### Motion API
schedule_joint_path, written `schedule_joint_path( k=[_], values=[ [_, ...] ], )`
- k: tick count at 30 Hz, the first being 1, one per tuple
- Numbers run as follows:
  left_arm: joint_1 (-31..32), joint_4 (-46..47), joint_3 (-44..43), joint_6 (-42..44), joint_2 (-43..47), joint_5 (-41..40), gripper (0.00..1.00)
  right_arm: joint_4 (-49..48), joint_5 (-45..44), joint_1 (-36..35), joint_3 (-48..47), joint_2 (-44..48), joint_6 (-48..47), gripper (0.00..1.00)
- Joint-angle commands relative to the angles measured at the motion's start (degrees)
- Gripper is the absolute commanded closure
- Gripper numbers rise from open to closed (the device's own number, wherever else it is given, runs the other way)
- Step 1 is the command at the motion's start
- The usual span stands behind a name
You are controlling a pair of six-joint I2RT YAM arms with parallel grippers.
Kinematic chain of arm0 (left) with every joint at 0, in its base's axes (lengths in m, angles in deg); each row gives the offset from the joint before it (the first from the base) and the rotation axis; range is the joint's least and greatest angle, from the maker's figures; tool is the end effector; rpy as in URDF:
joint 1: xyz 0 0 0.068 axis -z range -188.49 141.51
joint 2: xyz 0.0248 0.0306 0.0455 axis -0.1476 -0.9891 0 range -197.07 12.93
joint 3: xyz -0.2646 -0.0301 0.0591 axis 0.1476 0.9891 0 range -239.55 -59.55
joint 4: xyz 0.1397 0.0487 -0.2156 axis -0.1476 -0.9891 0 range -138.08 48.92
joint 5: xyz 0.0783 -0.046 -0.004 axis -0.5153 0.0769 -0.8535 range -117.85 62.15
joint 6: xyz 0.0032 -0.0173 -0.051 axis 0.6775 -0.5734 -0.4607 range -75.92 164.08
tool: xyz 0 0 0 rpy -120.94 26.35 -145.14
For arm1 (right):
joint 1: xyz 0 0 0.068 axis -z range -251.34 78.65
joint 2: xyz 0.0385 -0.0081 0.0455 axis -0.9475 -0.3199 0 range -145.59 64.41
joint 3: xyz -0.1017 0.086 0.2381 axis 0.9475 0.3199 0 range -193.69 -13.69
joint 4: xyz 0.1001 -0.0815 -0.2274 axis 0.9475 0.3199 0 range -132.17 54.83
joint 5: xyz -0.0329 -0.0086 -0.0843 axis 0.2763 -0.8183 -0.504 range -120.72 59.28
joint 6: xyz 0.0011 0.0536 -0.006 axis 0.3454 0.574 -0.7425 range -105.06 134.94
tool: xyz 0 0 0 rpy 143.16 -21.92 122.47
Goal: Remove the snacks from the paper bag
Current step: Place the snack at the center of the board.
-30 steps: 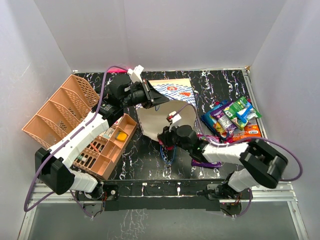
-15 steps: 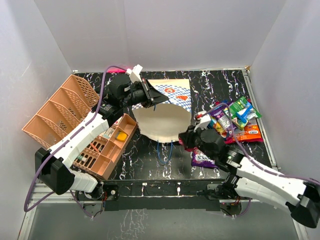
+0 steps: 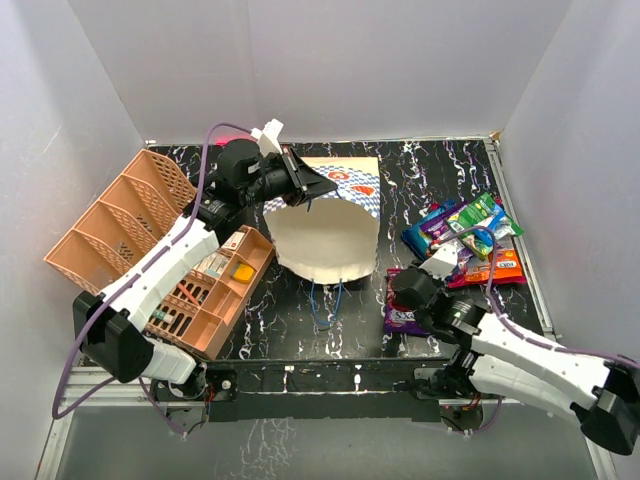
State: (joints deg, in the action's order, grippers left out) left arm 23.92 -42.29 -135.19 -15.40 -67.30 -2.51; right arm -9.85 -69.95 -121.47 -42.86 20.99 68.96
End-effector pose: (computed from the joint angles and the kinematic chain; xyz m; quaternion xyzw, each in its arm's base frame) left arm 0.2703 -0.1897 0.4030 -0.0265 0.7382 -0.5832 0.3379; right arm 0.1137 0.1008 0.2190 0.1539 0.8704 0.0833 0.4603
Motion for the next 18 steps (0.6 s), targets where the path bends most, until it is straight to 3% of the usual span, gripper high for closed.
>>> schedule_joint_path(
  k=[1, 6, 10, 18],
  values=[
    [-0.35, 0.48, -4.27, -1.85, -0.55, 2.52, 1.0, 0.45, -11.07, 0.11, 1.34, -5.06, 10.31, 0.81],
    [-0.35, 2.59, -6.19, -4.38, -0.78, 3.96, 1.0, -0.46, -14.36, 0.67, 3.88, -10.27, 16.72, 0.8],
    [-0.32, 3.9, -8.84, -6.47, -2.45, 5.3, 1.0, -2.48, -13.77, 0.65, 3.92, -11.97, 16.21, 0.8],
    [-0.32, 14.08, -11.44, -15.44, -5.07, 5.31, 1.0, -2.9, -14.18, 0.7, 6.44, -5.59, 15.83, 0.65]
  ],
)
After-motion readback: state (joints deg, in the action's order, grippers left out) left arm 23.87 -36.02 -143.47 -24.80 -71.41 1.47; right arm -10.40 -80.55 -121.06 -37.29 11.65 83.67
